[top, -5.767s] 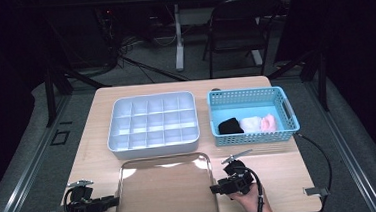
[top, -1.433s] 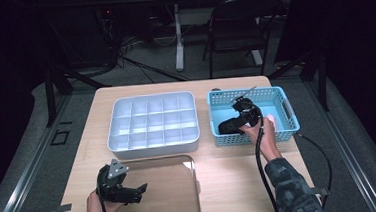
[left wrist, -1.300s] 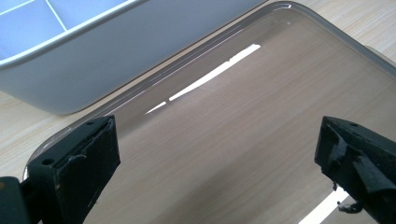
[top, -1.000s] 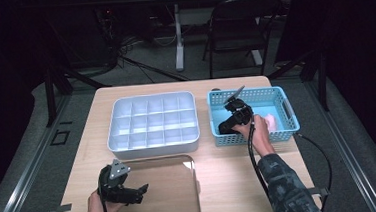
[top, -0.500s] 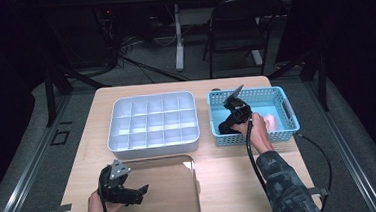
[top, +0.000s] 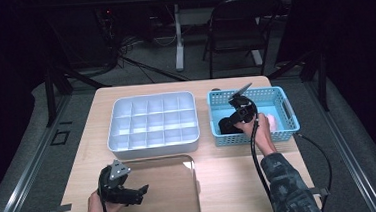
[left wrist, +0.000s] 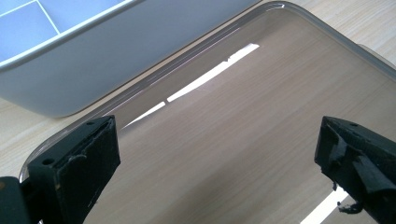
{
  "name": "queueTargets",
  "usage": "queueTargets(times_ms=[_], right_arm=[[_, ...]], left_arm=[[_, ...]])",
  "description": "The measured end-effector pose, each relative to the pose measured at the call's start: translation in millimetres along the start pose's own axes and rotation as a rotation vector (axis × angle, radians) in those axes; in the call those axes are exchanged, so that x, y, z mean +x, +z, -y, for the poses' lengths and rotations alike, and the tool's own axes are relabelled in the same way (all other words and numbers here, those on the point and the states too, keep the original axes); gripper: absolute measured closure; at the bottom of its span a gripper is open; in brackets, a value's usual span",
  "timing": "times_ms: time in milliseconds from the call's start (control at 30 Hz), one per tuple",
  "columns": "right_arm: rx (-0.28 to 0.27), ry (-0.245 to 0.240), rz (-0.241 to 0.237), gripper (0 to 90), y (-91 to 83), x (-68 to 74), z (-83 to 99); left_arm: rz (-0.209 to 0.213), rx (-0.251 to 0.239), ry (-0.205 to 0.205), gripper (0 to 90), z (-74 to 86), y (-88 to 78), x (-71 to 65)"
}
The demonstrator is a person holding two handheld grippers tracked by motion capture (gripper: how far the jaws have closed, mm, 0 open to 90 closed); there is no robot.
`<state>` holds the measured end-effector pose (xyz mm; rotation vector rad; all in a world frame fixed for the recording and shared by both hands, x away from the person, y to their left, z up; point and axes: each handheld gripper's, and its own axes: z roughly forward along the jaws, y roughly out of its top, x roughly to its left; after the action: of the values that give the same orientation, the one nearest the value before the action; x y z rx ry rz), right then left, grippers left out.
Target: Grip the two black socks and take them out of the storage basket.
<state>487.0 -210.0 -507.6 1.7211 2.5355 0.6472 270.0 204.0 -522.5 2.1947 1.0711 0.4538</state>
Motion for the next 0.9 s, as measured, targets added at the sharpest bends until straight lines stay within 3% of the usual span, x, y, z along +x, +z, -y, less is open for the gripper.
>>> queueTargets(times_ms=[267, 900], right_arm=[[-0.061, -0.037, -0.015, 68.0, -24.3, 5.4, -0.3], [-0.205, -0.047, -0.005, 67.9, -73.7, 11.6, -4.1]], left_arm=[[0.002, 0.001, 0.008, 0.1, 1.0, 1.3, -1.9], [0.022, 0.008, 0.019, 0.1, 1.3, 4.3, -5.3]])
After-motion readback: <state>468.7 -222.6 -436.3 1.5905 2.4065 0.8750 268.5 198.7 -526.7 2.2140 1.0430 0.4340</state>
